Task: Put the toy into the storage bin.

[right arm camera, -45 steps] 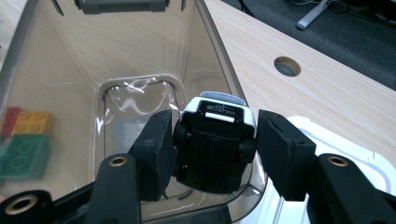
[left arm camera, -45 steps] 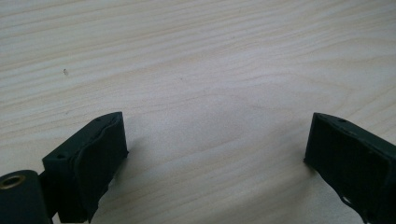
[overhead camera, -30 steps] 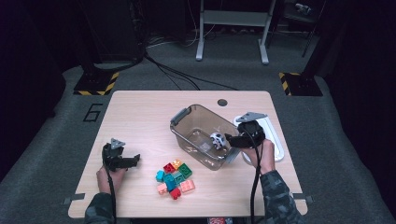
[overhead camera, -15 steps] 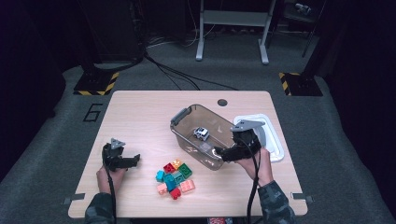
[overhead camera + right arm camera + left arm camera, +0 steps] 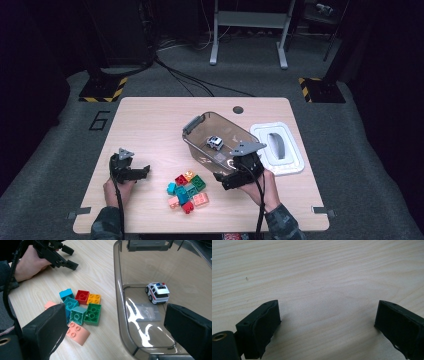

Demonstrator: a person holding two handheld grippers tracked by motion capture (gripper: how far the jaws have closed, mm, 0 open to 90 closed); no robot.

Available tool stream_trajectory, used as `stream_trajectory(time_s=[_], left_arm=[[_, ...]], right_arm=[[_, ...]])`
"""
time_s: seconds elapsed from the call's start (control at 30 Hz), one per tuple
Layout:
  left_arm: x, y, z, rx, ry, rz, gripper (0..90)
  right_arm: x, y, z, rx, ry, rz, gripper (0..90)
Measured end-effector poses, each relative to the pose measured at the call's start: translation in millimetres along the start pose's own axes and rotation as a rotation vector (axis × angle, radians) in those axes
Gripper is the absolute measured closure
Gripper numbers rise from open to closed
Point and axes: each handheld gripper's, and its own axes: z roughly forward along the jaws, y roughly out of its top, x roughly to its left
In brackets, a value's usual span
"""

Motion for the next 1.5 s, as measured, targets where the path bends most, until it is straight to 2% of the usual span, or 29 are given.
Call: stream_trajectory(time_s=[0.17, 0.23, 0.27, 0.33, 0.37, 0.4, 0.43, 0.47, 0.5, 0.53, 0.63, 0.67, 0.77, 0.83, 0.87, 0.93, 1.0, 1.1, 1.2, 1.23, 1.3, 1.4, 1.43, 1.5], left_arm=[[0.0, 0.0, -0.1, 0.001, 0.0, 0.001, 6.2], [-0.1, 0.0, -0.1, 0.001, 0.001, 0.0, 6.2], [-0.2, 0.0, -0.2, 0.0, 0.001, -0.001, 6.3], [-0.4, -0.4, -1.0, 0.003, 0.001, -0.003, 6.3], [-1.0, -1.1, -1.5, 0.004, 0.003, -0.004, 6.2], [-1.0, -1.1, -1.5, 0.004, 0.003, -0.004, 6.2], [-1.0, -1.0, -2.3, 0.011, 0.001, -0.004, 6.2], [-1.0, -1.0, -2.3, 0.011, 0.001, -0.004, 6.2], [-1.5, -1.2, -1.7, 0.003, 0.007, -0.008, 6.2], [-1.5, -1.2, -1.7, 0.003, 0.007, -0.008, 6.1], [-3.7, -1.4, -1.9, 0.003, 0.024, -0.024, 6.1], [-8.1, -2.4, -3.7, 0.006, 0.053, -0.063, 6.7], [-9.3, -1.8, -7.0, 0.039, 0.052, -0.06, 6.8], [-10.7, -2.0, -10.0, 0.043, 0.033, -0.083, 5.8], [-10.5, -3.0, -14.8, 0.04, -0.014, -0.117, 6.0], [-12.1, -3.7, -20.5, 0.034, -0.039, -0.123, 5.3], [-14.0, -3.7, -23.5, 0.023, -0.052, -0.119, 4.3], [-25.7, -3.9, -33.9, -0.015, -0.074, -0.087, 3.2], [-31.7, -3.7, -38.2, -0.02, -0.093, -0.069, 3.3], [-37.5, -3.6, -40.7, -0.026, -0.113, -0.058, 3.2], [-43.1, -3.0, -43.9, -0.026, -0.138, -0.049, 3.3], [-49.8, -2.8, -47.3, -0.038, -0.154, -0.037, 3.3], [-56.4, -3.0, -51.0, -0.045, -0.168, -0.024, 2.9], [-62.6, -3.9, -52.6, -0.048, -0.171, -0.03, 2.7]], right_arm=[[6.0, -16.4, -11.5, -0.036, -0.023, 0.003, 2.9], [6.4, -24.9, -19.6, -0.053, -0.042, 0.002, 2.7], [6.1, -34.3, -28.5, -0.075, -0.066, 0.015, 2.5], [5.3, -39.3, -32.5, -0.084, -0.084, 0.026, 2.4], [1.2, -50.3, -40.8, -0.097, -0.116, 0.053, 1.8], [1.2, -50.3, -40.8, -0.097, -0.116, 0.053, 1.8], [-4.7, -61.4, -47.8, -0.105, -0.144, 0.081, 1.3], [-4.7, -61.4, -47.8, -0.105, -0.144, 0.081, 1.3], [-11.8, -72.5, -53.3, -0.114, -0.173, 0.101, 1.1], [-11.8, -72.5, -53.3, -0.114, -0.173, 0.101, 1.1], [-20.2, -89.8, -59.0, -0.123, -0.232, 0.138, 1.3], [-26.0, -101.8, -59.4, -0.119, -0.264, 0.176, 1.3], [-33.1, -113.4, -56.7, -0.116, -0.295, 0.191, 1.1], [-41.0, -124.5, -52.3, -0.105, -0.304, 0.221, 0.1], [-48.2, -134.6, -46.2, -0.093, -0.325, 0.244, 0.1], [-54.7, -144.2, -40.2, -0.08, -0.363, 0.254, 0.4], [-61.5, -153.6, -34.5, -0.059, -0.378, 0.274, 0.0], [-72.4, -167.1, -27.2, -0.035, -0.386, 0.319, 0.0], [-78.7, -175.2, -22.9, -0.017, -0.407, 0.338, 0.0], [-86.3, -181.5, -18.6, 0.009, -0.41, 0.346, 0.0], [-91.3, -186.1, -15.3, 0.024, -0.431, 0.37, 0.0], [-97.0, -190.3, -11.6, 0.039, -0.435, 0.381, 0.0], [-99.0, -191.9, -8.1, 0.068, -0.434, 0.391, 0.0], [-98.1, -190.6, -6.6, 0.065, -0.452, 0.366, 1.5]])
